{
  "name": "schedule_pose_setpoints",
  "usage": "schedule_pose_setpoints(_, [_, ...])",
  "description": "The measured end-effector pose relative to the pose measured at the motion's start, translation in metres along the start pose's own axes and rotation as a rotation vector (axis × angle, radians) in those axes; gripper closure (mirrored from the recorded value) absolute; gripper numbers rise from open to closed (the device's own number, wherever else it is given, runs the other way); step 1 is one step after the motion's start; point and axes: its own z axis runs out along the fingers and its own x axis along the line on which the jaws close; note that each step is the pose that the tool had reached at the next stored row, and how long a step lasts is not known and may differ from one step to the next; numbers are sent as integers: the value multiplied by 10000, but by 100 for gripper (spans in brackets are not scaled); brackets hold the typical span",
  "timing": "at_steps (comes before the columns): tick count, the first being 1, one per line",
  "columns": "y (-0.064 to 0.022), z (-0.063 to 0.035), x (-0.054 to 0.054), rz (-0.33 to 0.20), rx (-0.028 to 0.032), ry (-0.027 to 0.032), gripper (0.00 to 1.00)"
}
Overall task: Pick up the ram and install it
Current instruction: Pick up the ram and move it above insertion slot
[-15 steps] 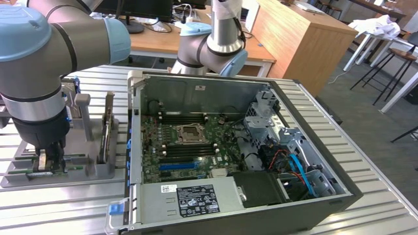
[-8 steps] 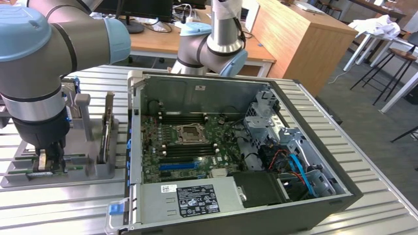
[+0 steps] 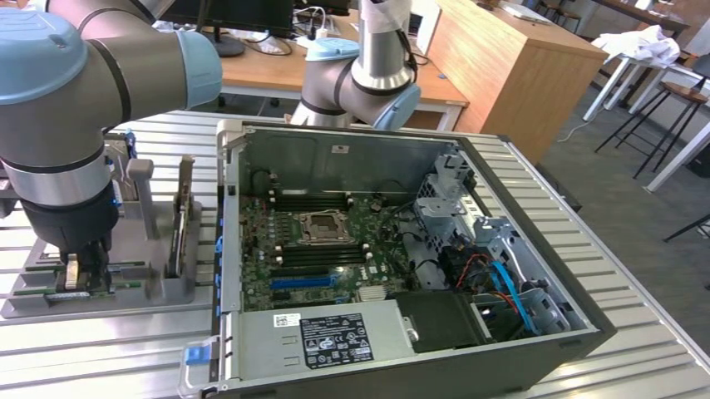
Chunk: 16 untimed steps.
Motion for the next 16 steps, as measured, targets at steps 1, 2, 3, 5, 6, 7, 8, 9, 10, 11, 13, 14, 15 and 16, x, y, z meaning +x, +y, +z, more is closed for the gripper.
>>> schedule_pose_setpoints(1, [0,0,0,0,0,0,89])
schedule_pose_setpoints(2, [0,0,0,0,0,0,89])
schedule_pose_setpoints(3, [0,0,0,0,0,0,89])
schedule_pose_setpoints(5, [0,0,0,0,0,0,89])
schedule_pose_setpoints(6, [0,0,0,0,0,0,89])
schedule_pose_setpoints(7, [0,0,0,0,0,0,89])
schedule_pose_setpoints(8, [0,0,0,5,0,0,89])
schedule_pose_setpoints(9, [0,0,0,23,1,-1,89])
schedule_pose_setpoints(10, [0,0,0,47,1,-2,89])
schedule_pose_setpoints(11, [0,0,0,72,2,-3,89])
schedule_pose_setpoints(13, [0,0,0,126,4,-6,89])
schedule_pose_setpoints(14, [0,1,0,153,4,-7,89])
schedule_pose_setpoints(15, [0,0,0,185,4,-7,89])
schedule_pose_setpoints(16, [0,0,0,206,5,-8,89])
